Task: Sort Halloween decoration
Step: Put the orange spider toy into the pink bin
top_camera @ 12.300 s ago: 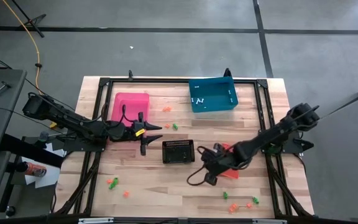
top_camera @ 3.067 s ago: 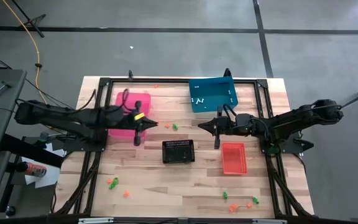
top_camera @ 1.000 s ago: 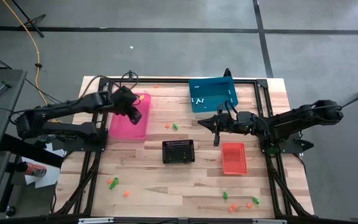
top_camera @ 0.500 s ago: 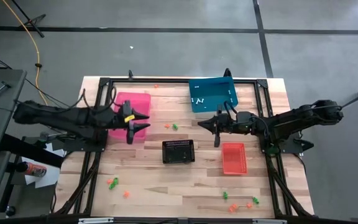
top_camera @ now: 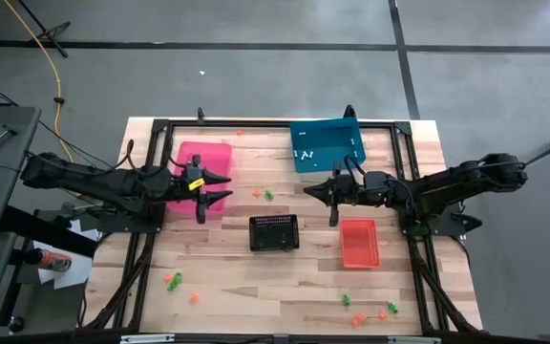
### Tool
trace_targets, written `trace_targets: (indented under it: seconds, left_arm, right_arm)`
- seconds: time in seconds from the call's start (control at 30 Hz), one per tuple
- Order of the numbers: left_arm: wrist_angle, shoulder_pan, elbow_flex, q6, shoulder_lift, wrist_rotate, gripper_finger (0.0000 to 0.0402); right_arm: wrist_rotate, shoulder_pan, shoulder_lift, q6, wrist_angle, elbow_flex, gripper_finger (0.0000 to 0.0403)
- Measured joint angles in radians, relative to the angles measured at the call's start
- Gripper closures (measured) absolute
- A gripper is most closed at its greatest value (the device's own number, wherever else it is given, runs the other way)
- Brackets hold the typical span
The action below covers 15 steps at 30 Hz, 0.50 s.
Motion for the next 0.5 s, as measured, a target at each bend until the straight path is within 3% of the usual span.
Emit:
trace_targets:
  seconds: [0.07,0.17,0.2,0.33,0.5]
  left_arm:
    - [0.024,-0.013,0.000,-0.084,0.002,0.088,0.0243]
    - [0.072,-0.090,0.001,-0.169,0.036,0.328,0.0243]
    - [0.080,-0.135,0.001,-0.201,0.054,0.350,0.0243]
    - [0.038,-0.347,0.026,-0.286,0.157,0.229,0.0243]
    - [-0.221,-0.577,0.155,-0.471,0.351,0.033,0.0243]
  right_arm:
    - [0.000,0.000,0.000,0.000,-0.005,0.000,0.0402]
    - [0.000,0.000,0.000,0.000,-0.007,0.000,0.0402]
    - [0.000,0.000,0.000,-0.005,-0.007,0.000,0.0402]
    - [0.000,0.000,0.000,-0.017,-0.007,0.000,0.0402]
    - [0.000,0.000,0.000,-0.016,-0.008,0.000,0.0402]
